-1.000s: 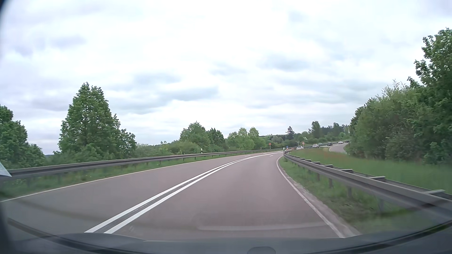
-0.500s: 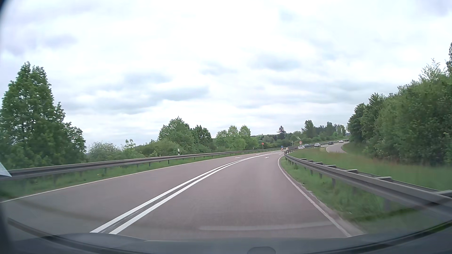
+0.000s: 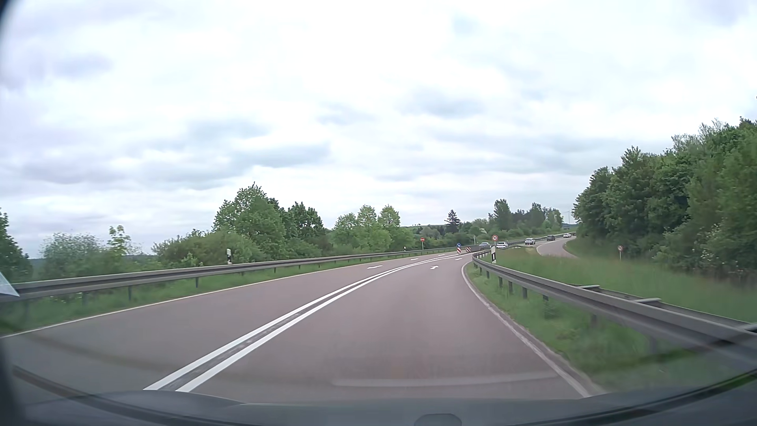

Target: Follow the waypoints while adhering to traffic rules and regulations

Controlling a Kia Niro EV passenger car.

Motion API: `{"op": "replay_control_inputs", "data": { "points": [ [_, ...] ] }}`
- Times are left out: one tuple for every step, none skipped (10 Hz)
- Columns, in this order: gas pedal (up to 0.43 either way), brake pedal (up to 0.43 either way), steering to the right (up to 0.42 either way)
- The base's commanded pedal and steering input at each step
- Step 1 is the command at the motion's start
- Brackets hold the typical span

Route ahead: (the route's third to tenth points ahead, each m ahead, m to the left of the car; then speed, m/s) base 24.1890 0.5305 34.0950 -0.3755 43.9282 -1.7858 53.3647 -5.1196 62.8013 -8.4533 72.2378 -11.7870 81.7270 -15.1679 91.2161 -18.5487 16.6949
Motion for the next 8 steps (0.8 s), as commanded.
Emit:
{"op": "replay_control_inputs", "data": {
  "points": [
    [0.189, 0.000, 0.026],
    [0.189, 0.000, 0.025],
    [0.189, 0.000, 0.023],
    [0.189, 0.000, 0.023],
    [0.189, 0.000, 0.022],
    [0.189, 0.000, 0.022],
    [0.189, 0.000, 0.021],
    [0.189, 0.000, 0.021]
  ]
}}
